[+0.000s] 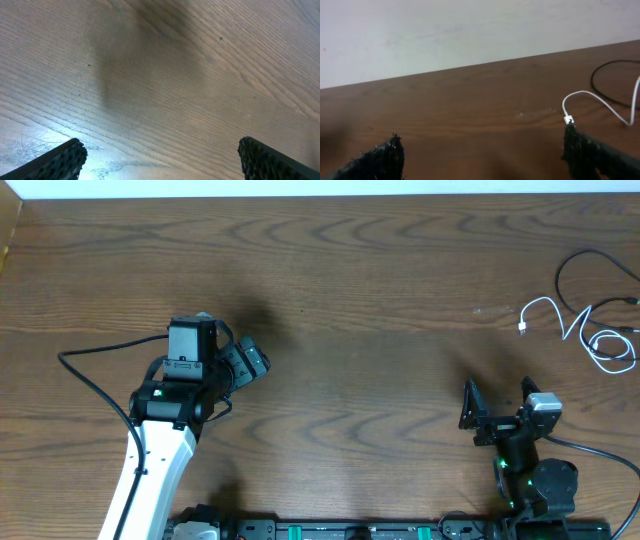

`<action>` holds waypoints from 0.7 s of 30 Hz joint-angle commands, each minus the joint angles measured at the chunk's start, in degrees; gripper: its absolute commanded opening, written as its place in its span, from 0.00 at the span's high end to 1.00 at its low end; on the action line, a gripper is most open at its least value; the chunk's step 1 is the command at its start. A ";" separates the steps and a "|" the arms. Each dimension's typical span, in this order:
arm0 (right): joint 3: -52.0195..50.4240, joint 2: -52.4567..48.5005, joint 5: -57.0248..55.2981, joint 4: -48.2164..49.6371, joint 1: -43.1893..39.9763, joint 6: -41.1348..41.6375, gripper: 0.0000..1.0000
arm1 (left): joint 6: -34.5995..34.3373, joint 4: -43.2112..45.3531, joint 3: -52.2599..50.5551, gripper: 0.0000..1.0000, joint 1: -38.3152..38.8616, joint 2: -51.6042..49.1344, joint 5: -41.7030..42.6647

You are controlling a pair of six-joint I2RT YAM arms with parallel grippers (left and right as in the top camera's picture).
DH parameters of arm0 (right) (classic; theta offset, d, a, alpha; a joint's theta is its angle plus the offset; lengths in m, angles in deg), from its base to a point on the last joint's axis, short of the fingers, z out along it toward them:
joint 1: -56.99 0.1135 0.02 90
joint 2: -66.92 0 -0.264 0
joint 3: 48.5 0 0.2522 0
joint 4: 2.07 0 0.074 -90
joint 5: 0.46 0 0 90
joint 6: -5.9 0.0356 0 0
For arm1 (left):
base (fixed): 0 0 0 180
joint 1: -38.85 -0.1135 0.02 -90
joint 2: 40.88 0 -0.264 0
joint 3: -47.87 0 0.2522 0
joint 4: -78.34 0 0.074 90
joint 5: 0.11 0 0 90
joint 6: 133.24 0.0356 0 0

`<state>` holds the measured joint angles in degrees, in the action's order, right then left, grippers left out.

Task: Untangle cables

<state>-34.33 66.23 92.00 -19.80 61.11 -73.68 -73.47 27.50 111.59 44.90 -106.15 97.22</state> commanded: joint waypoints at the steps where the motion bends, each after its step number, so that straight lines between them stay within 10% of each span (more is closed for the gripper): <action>1: -0.11 0.42 -0.96 -0.42 0.48 -3.34 0.01 | -0.50 -0.02 0.85 0.02 -0.31 -0.31 -0.55; 21: -0.11 0.39 -1.03 -0.33 1.44 -6.86 0.01 | -0.50 -0.02 0.85 0.02 -0.31 -0.31 -0.55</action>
<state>-34.33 66.23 91.41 -19.84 62.16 -79.65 -73.47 27.50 111.59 44.90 -106.15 97.22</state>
